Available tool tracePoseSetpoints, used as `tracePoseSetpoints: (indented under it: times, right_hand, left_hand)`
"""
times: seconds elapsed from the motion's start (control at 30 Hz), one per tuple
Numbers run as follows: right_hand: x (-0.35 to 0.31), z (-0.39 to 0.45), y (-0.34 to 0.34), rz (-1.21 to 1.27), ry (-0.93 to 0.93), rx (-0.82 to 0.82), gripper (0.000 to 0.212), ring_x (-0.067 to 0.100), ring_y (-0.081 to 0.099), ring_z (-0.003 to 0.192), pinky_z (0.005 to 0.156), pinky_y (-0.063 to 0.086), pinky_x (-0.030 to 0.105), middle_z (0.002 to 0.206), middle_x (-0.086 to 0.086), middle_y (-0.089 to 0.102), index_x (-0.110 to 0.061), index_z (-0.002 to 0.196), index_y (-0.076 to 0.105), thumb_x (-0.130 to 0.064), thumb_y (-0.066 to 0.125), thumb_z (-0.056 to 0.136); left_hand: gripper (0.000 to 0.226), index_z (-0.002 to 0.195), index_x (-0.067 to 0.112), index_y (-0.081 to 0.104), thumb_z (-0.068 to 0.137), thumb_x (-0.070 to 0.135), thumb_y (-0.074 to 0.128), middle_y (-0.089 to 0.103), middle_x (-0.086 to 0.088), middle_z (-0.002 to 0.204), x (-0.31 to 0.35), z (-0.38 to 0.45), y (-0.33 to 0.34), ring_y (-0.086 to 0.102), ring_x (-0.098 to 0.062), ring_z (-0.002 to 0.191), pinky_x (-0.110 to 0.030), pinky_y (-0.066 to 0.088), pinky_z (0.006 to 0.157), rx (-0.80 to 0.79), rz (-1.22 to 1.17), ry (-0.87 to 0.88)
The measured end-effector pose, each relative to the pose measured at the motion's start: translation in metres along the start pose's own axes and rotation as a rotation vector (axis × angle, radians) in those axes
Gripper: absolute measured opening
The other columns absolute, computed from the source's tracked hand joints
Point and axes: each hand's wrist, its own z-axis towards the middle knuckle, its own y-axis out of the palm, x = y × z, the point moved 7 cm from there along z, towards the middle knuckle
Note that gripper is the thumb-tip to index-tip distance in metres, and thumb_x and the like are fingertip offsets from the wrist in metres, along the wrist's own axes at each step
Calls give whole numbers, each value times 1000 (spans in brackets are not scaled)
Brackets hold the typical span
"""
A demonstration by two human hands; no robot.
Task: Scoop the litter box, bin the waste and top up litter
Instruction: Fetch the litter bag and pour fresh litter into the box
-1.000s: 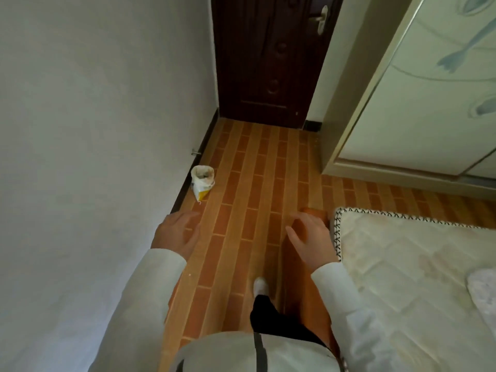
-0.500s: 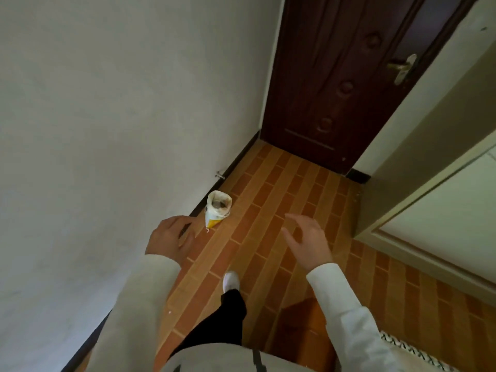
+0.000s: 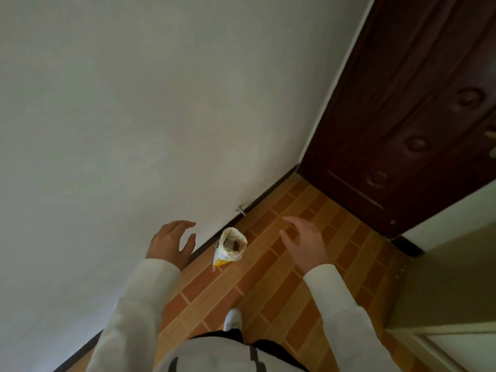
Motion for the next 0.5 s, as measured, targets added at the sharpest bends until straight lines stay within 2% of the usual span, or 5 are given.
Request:
tracePoseSetpoints:
  times: [0.17, 0.37, 0.5]
  right_hand:
    - [-2, 74, 9, 16, -83, -102, 35, 15, 42, 127, 99, 32, 24, 131, -3, 53, -22, 129, 54, -29, 54, 95]
    - [13, 154, 34, 7, -194, -250, 35, 12, 45, 124, 97, 35, 23, 130, -4, 55, -25, 128, 54, -32, 55, 94]
    - [23, 202, 40, -36, -295, -351, 36, 11, 48, 122, 98, 40, 25, 129, -4, 56, -23, 128, 54, -31, 56, 93]
  left_hand:
    - [42, 108, 16, 68, 83, 39, 44, 68, -6, 108, 10, 46, 3, 62, -30, 102, -43, 51, 86, 15, 35, -95]
    - [42, 108, 16, 68, 84, 39, 44, 69, -6, 108, 14, 74, 17, 63, -30, 100, -42, 51, 86, 97, 64, -237]
    - [50, 108, 15, 68, 84, 45, 36, 69, -6, 107, 24, 85, 43, 64, -30, 99, -42, 51, 84, 138, 66, -329]
